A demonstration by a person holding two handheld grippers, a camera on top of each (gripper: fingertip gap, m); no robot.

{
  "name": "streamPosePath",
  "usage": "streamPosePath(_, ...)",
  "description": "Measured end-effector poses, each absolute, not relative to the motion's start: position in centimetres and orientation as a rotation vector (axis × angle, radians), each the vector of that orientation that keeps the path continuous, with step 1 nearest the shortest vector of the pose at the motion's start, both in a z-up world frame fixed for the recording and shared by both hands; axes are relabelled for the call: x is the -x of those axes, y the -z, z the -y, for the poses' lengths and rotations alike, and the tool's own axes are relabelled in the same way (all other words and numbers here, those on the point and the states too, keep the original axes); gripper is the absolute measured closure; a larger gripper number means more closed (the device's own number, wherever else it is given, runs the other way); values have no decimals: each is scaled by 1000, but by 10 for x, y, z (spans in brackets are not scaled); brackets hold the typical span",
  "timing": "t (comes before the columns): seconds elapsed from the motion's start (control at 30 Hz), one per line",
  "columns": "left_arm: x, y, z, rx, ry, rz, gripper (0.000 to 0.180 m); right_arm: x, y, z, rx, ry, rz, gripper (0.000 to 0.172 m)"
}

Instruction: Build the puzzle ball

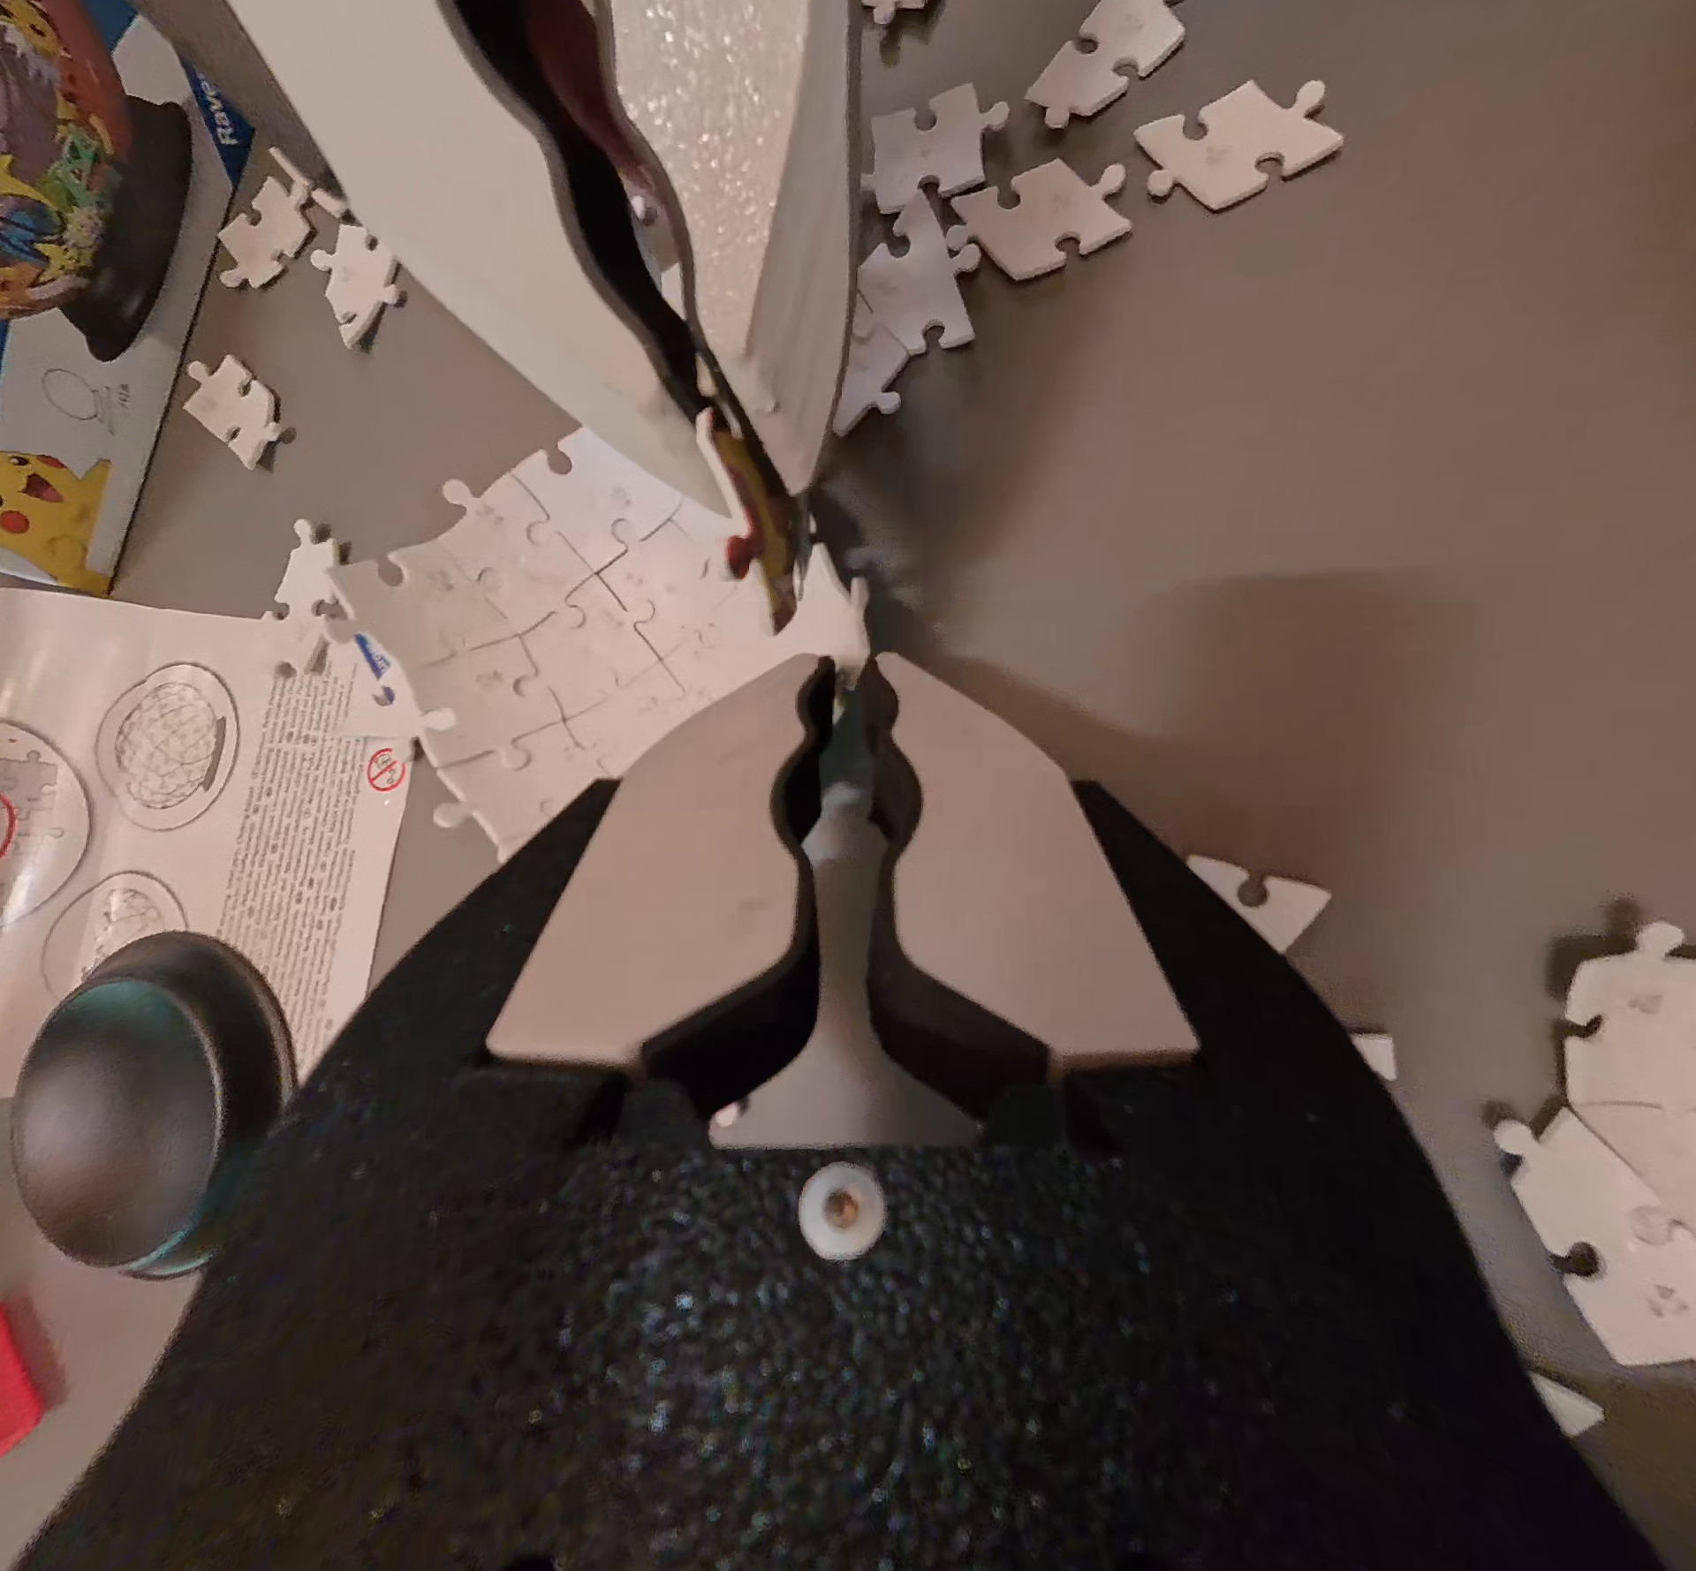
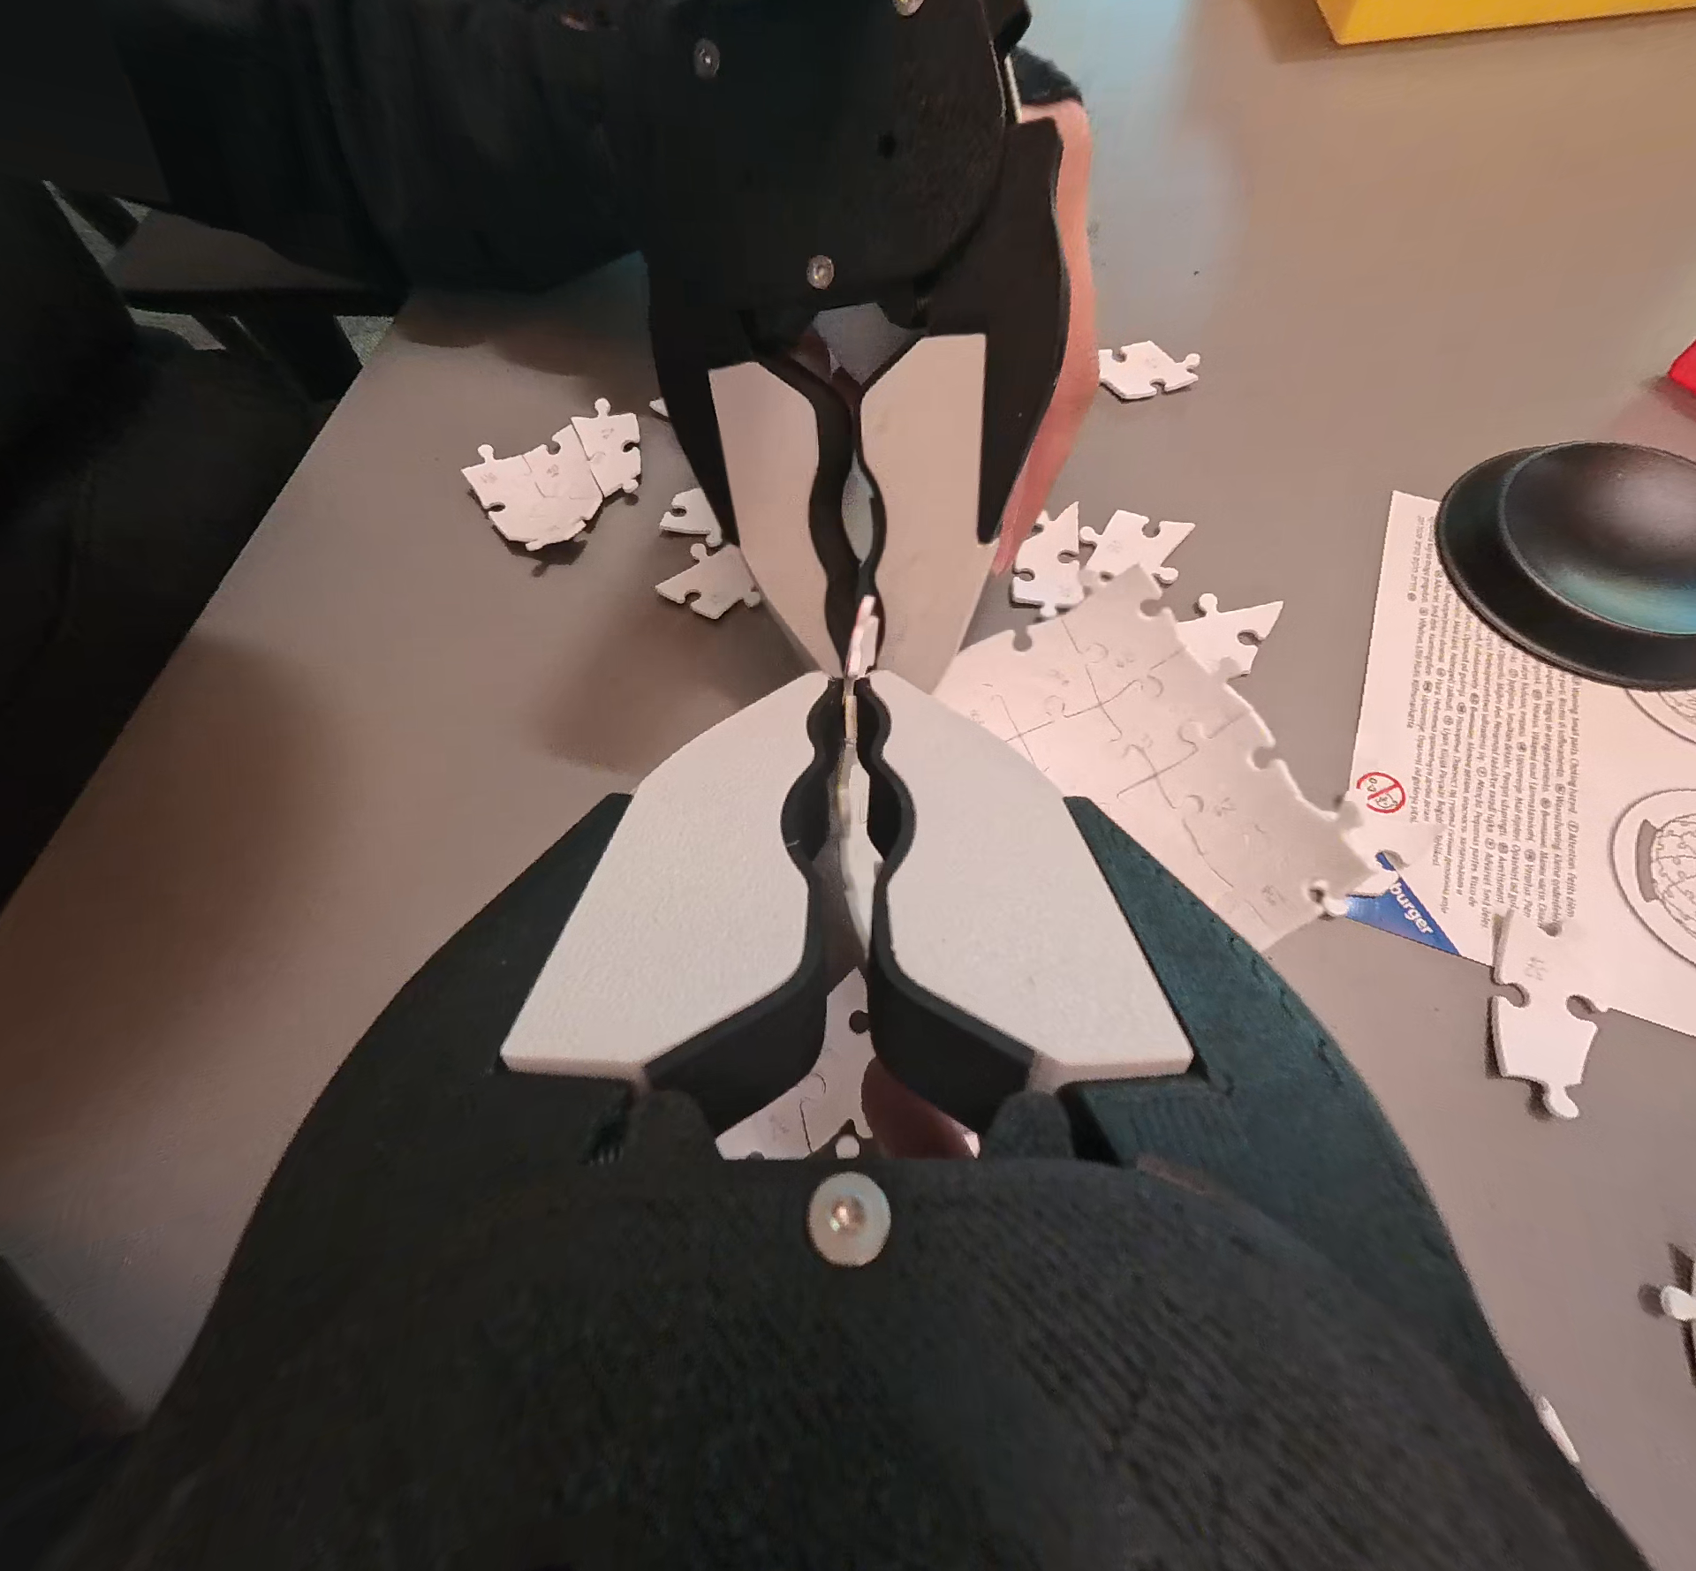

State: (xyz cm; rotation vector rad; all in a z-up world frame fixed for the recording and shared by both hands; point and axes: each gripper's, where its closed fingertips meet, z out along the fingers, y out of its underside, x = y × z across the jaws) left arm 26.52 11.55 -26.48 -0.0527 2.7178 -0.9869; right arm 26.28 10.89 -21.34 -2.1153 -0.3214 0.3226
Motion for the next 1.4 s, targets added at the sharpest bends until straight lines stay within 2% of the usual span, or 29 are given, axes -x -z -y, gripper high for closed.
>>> streamPosePath(0.43, -283, 235, -115, 216, 1199, -2738, 180, -271, 201, -105, 2165, -40, 474, 169)
streamPosePath(1.03, -282, 235, -115, 91, 1272, -2768, 179, -280, 213, -106, 2179, -46, 462, 169)
streamPosePath(1.4, -281, 246, -116, 143, 1210, -2739, 167, -279, 219, -107, 2202, -6, 501, 169)
